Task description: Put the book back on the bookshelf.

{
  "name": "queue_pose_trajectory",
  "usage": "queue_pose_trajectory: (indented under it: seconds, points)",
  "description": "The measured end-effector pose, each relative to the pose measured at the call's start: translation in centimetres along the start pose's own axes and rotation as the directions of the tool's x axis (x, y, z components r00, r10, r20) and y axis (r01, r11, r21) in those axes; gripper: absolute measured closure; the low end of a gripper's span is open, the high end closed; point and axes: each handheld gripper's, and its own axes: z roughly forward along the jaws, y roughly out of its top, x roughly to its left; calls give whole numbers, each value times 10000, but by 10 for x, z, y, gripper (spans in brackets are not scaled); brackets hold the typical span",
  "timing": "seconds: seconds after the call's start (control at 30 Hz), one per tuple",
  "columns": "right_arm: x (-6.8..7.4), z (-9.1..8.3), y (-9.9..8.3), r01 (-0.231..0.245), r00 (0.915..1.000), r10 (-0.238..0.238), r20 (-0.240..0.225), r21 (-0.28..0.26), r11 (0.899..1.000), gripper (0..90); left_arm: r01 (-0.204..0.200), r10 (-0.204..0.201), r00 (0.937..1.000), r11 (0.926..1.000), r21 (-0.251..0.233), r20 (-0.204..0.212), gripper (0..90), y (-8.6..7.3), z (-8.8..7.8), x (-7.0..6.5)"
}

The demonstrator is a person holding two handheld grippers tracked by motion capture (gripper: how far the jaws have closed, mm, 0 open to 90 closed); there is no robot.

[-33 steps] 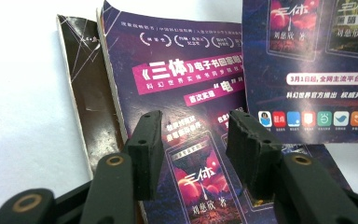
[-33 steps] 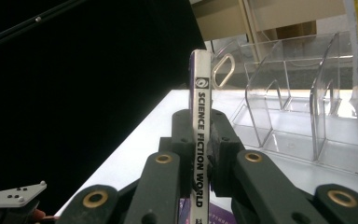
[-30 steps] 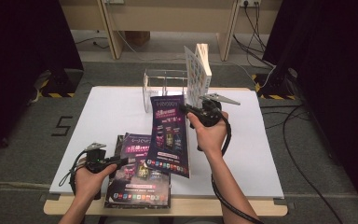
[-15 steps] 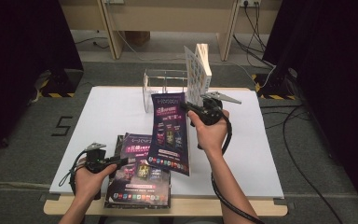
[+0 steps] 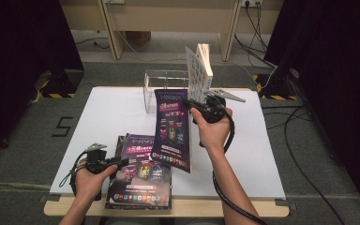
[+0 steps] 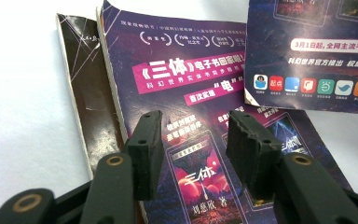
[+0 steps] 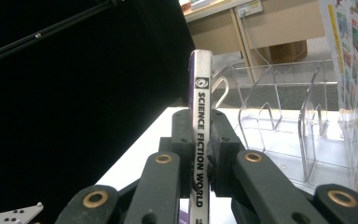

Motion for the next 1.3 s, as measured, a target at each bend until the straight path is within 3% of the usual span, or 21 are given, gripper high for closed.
queue_pose_trajectory:
  seconds: [1.3]
  points:
    - [1, -3, 12, 79, 10000, -77, 53, -414, 9991, 833, 49, -49, 10000, 10000, -27, 27, 549, 0, 0, 1]
